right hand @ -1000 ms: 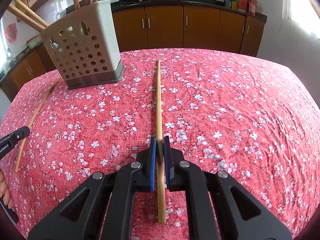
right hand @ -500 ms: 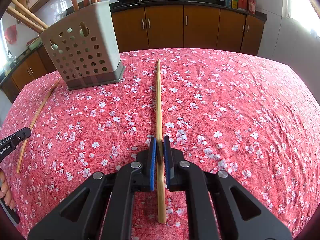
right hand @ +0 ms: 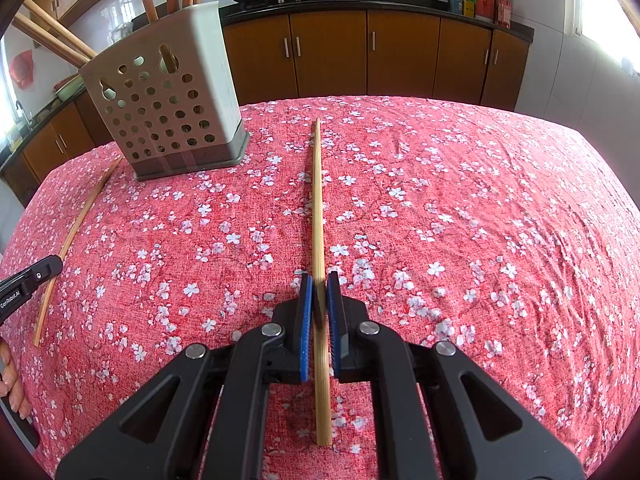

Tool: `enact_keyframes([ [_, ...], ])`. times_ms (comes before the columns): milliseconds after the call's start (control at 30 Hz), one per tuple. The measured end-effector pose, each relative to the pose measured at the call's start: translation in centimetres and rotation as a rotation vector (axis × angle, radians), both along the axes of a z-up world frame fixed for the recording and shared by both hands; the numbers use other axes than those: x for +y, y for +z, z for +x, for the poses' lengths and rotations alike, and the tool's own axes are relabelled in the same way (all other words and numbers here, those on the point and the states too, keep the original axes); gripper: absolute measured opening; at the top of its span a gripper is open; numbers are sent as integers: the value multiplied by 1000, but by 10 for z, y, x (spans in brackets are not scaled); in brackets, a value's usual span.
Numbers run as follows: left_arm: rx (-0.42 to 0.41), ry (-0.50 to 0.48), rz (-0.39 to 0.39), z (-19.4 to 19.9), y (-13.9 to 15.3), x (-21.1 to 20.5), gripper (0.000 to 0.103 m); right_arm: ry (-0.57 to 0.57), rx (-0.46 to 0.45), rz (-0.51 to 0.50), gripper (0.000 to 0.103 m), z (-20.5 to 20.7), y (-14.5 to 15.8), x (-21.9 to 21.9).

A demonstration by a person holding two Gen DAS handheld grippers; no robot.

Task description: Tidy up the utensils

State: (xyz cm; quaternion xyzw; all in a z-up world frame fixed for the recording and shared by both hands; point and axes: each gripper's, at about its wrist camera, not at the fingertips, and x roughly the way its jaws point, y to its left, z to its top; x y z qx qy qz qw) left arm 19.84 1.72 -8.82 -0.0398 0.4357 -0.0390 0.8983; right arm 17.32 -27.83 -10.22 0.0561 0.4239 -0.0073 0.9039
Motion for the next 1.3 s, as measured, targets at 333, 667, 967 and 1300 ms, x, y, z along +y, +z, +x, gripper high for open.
enact_keyframes([
  [333,0,1,-4,0,0,-2,12,0,0,0,9,0,0,-1],
  [667,-1,-15,1,2,-2,-4,16,-2,0,2,9,0,0,0],
  [967,-1,-19,-7,2,-2,-3,16,-2,1,0,9,1,1,1],
  [1300,2,-54,47,-14,-2,-13,8,-2,-1,30,8,-5,4,-1],
])
